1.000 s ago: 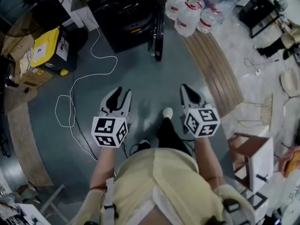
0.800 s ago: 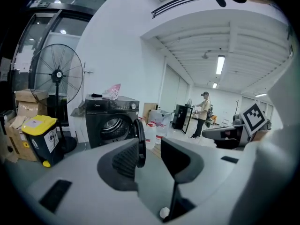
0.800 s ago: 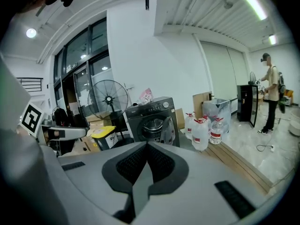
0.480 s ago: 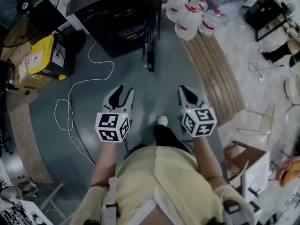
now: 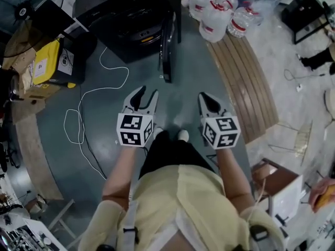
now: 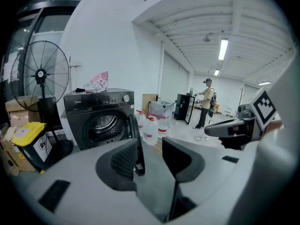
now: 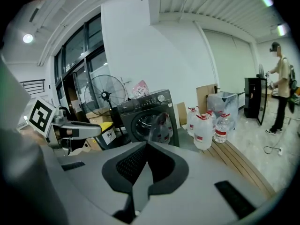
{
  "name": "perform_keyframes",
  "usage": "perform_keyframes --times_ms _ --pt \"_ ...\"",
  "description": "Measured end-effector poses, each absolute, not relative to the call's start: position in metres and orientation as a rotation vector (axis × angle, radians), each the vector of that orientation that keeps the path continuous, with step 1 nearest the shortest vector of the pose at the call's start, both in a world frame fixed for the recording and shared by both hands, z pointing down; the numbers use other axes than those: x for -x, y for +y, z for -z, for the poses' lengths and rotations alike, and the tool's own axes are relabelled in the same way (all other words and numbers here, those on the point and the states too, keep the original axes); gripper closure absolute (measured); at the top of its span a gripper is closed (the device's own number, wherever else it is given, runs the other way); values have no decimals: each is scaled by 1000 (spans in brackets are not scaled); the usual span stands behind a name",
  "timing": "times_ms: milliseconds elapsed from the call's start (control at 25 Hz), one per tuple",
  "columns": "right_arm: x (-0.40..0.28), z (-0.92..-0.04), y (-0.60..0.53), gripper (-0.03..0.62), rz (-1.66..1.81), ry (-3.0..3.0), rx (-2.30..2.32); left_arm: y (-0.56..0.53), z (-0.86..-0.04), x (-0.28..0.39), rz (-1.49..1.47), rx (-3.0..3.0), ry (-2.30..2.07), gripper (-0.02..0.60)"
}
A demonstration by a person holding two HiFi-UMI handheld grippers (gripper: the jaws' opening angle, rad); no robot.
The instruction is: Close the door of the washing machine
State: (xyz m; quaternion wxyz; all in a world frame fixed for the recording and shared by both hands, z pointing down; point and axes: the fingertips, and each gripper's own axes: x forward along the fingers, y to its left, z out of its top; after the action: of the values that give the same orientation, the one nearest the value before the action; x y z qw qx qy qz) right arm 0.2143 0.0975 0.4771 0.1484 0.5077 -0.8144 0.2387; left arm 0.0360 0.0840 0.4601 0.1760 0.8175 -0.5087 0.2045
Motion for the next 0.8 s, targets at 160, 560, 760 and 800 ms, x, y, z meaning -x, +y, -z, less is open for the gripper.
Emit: perform_keyframes --times_ms 160,560,760,800 --pt "-212 -488 81 588 -703 -2319 -1470 60 -480 -44 -608 -2310 -1391 436" --pt "-218 -502 42 588 -734 -2224 -1548 -6 -533 -68 -678 -2308 -1259 436" --pt "-211 -511 25 588 -770 -2168 -1571 -39 -552 -72 -694 -2307 -1221 436" --pt "-211 -513 21 588 -777 -2159 -1576 -45 -557 -73 -703 -2306 -1216 436"
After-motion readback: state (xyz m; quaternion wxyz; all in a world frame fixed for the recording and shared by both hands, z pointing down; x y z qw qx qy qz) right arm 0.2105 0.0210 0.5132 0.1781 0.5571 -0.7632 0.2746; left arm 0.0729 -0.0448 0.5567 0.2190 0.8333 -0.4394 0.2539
